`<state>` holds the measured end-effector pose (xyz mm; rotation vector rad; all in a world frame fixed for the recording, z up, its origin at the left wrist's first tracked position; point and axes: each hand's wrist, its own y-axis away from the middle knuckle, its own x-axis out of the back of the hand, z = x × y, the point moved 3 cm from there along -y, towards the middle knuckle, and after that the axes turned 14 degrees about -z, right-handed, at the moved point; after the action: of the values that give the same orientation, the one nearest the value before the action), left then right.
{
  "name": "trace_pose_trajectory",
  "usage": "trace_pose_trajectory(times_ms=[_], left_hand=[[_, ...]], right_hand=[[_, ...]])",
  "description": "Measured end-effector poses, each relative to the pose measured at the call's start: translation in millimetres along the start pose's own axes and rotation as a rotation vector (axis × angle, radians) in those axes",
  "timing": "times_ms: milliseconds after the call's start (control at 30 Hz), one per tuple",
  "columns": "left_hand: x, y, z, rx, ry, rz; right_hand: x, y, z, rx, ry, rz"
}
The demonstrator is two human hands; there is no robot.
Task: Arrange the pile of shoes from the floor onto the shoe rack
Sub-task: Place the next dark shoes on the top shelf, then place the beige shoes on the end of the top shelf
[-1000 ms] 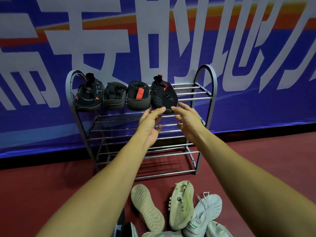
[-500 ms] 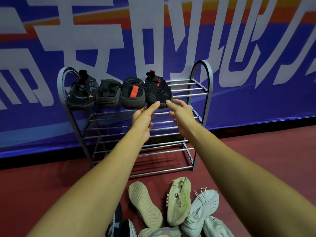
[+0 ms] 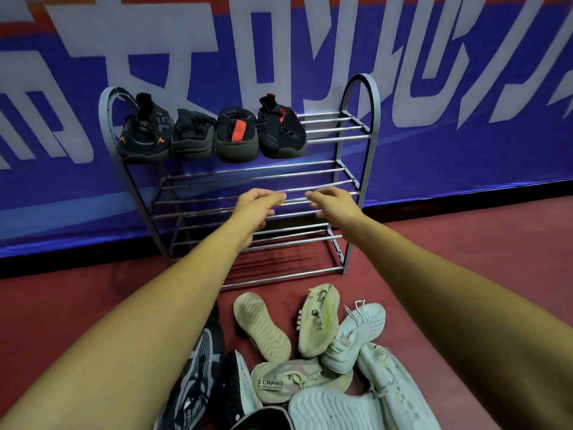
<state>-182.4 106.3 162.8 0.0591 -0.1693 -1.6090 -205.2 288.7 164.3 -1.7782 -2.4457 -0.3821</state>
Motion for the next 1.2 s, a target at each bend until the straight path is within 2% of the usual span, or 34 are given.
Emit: trace_pose_trajectory(times_ms=[200,300,533,667,867,1200], left_hand=[[-13.1,-4.8,-57.7,0.084,-0.23,-0.163],[-23.8,-15.6,-92.7,0.133,-0.293,-0.19],[-41.8,-34.7,-189.1,0.324,-0.456,-0.268],[-49.4,-36.8,-244.9,0.428,-0.583,-0.383],[-55.2,-42.7,-289.1,0.557,-0.612,-0.423],[-81.9,-34.4,-303.4,0.672,-0.503,-0.444]], right_hand=[[-0.4,0.4,67.5,-0.141,0.123,-0.035],[-4.7,-6.3,100.4,-0.201,0.199,-0.059],[-17.4,-18.6,182.0,-0.408,0.526,-0.19],[-19.1,-23.4,234.0,-0.539,0.569,-0.226],[-26.1,-27.5,285.1,-0.675,0.641,-0.294],[-36.8,-26.8,297.4,-0.765,0.621,-0.247]])
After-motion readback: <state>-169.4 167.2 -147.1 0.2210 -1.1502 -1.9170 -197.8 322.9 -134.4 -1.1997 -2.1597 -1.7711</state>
